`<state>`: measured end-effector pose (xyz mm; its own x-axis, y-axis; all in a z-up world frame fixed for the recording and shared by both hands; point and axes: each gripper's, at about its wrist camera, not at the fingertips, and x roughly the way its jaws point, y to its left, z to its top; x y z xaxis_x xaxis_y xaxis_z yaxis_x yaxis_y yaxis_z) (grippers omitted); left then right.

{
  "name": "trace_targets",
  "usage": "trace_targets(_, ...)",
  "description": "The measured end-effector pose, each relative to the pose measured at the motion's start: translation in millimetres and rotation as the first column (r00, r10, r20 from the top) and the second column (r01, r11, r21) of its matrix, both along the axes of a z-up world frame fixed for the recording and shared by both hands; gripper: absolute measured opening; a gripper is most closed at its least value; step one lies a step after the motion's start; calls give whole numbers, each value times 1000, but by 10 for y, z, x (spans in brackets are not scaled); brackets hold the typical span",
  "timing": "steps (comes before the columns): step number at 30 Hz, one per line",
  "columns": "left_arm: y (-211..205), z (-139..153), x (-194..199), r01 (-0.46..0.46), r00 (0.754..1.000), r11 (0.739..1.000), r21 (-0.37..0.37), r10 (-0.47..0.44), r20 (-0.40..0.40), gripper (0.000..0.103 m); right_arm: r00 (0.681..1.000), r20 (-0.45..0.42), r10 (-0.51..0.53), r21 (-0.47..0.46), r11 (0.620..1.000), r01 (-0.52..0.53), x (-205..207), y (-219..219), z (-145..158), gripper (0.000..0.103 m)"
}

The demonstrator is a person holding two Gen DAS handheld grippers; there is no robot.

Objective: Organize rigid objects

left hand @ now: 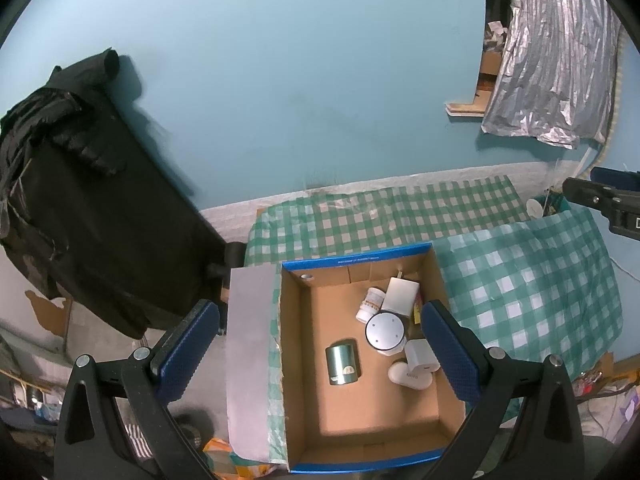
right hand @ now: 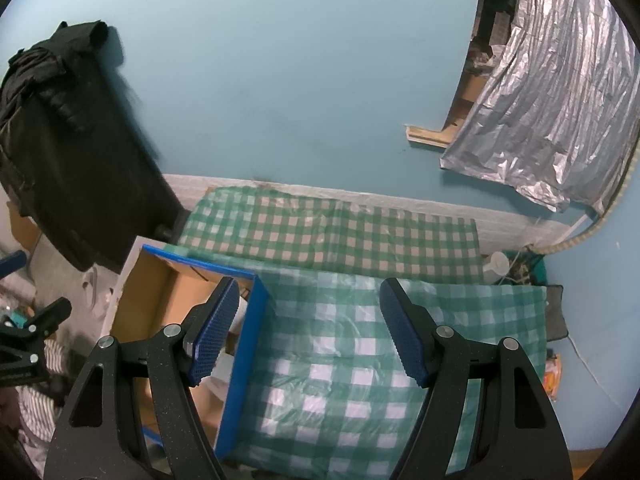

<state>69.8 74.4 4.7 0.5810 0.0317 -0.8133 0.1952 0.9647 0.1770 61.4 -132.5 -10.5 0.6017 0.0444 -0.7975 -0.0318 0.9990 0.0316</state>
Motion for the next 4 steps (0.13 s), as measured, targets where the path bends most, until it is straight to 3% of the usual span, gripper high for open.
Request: trace_targets(4,-13,7,-16,0,1000,1000,4,0,4,102,1000,-5,4,-2,1000,-4,6,21,1,72)
